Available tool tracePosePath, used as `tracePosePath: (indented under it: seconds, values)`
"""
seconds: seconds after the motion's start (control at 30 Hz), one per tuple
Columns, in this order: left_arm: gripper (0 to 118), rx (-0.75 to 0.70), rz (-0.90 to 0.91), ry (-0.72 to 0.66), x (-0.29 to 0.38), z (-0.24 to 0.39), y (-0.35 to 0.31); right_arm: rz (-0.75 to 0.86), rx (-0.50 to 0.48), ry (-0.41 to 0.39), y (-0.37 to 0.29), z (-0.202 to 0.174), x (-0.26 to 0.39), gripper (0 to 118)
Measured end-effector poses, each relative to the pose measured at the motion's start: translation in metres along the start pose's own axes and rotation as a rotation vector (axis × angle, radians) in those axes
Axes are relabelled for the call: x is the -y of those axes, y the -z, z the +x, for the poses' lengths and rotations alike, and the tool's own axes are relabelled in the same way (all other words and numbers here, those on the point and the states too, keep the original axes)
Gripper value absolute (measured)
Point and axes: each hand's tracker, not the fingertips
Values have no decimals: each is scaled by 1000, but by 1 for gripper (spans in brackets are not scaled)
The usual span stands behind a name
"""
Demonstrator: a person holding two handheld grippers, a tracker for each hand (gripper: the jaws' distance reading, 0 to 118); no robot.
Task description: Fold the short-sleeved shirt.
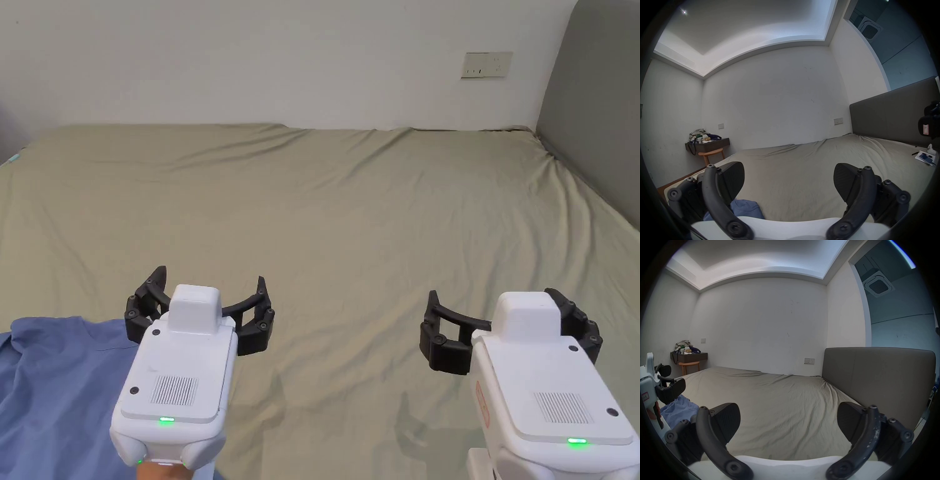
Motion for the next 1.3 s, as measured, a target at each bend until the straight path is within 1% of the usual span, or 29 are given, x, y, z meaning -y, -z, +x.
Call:
tracePosePath:
  seconds: [0.03,0.07,0.1,0.13,0.17,0.27,0.3,0.4,0.43,0.53,0.6,0.67,0.8,1.0,1.13,1.3]
  values:
    - [99,4,-2,-4,-1,0,0,-1,-1,-2,0,0,0,102]
    - [85,11,-6,-15,-1,-1,-1,-1,0,-4,-1,0,-1,85]
    - [62,17,-6,-30,-2,-2,-2,-4,2,-7,-1,-1,-1,63]
    - [19,20,-7,-44,-2,-2,-3,-9,5,-9,-1,-1,-2,24]
    - [0,22,-12,-57,-4,-2,-3,-15,10,-11,0,-2,-2,3]
    - [0,17,-42,-81,-6,-7,1,-28,21,-6,2,-2,-2,2]
    - [0,42,-50,-108,-6,-9,2,-35,-4,10,3,-1,-3,1]
    - [0,-13,-48,-97,-3,-17,1,-37,-16,11,6,-4,-4,1]
    - [0,-5,-48,-96,-1,-19,-1,-34,-20,7,7,-7,-4,1]
    - [0,-61,-64,-87,3,-43,-5,-30,-69,3,13,-22,-7,1]
    - [0,-114,-79,-82,7,-64,-11,-23,-113,3,18,-39,-10,1]
    - [0,-175,-92,-80,10,-89,-19,-13,-180,11,23,-61,-12,1]
    - [0,-311,-114,-70,16,-142,-41,3,-320,-5,30,-115,-16,1]
    - [0,-487,-145,-37,23,-213,-83,4,-498,-8,28,-194,-18,1]
    - [0,-562,-159,-29,26,-243,-110,5,-573,-13,23,-232,-19,1]
    - [0,-608,-196,-32,33,-262,-126,-1,-638,-27,18,-257,-19,1]
